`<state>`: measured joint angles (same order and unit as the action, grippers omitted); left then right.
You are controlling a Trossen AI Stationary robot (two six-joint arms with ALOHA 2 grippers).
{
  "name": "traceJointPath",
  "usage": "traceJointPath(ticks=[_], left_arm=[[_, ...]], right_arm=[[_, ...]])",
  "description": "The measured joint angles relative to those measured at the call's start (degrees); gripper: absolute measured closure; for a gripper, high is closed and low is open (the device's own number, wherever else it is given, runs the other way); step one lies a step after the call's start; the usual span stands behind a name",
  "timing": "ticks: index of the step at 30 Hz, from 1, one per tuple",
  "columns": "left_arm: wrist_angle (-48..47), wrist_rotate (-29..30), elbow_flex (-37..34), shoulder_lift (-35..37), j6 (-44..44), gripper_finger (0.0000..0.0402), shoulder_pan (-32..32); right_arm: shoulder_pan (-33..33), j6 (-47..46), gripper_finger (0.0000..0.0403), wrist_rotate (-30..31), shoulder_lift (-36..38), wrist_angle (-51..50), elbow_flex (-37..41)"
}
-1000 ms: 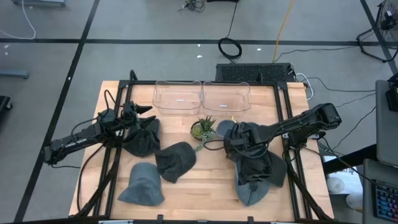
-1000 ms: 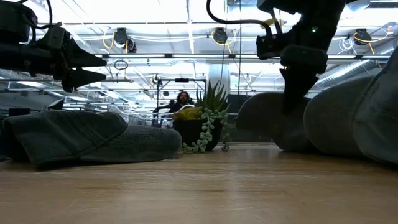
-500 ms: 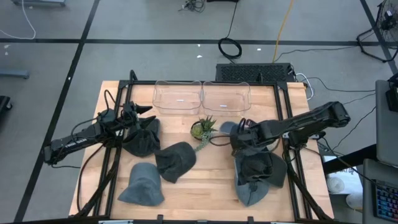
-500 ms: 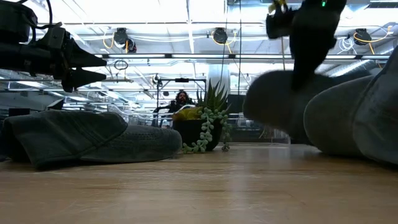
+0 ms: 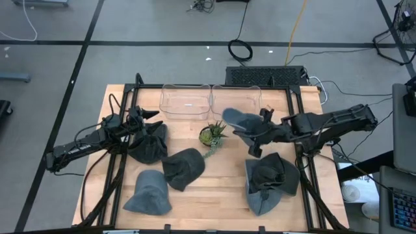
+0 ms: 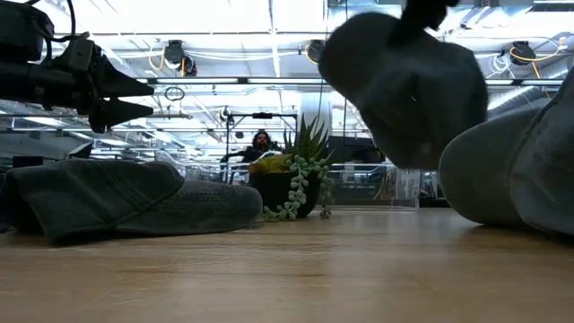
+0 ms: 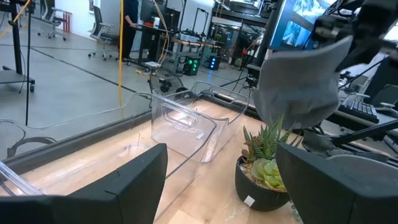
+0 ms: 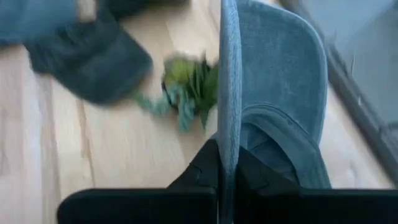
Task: Pick & Place hat
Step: Put the top gray cap into the left transparent bin
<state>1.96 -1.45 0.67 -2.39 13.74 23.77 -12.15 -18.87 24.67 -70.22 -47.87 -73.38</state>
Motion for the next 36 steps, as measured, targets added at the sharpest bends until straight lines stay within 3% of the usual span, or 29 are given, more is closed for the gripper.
traceJointPath(ticks=[15,29,36], left_arm=[[0.0,0.0,0.0,0.0,0.0,0.0096,0.0],[0.0,0.0,0.0,0.0,0.0,0.0096,0.0],[0.0,0.0,0.0,0.0,0.0,0.0096,0.0]], right_arm=[[0.1,17.6,0.0403,1.0,0.1,25.8,-0.7],[1.5,24.2,0.0403,3.5,0.1,42.9,-0.7],[2.0,26.4,0.0403,3.9,0.2,46.2,-0.7]])
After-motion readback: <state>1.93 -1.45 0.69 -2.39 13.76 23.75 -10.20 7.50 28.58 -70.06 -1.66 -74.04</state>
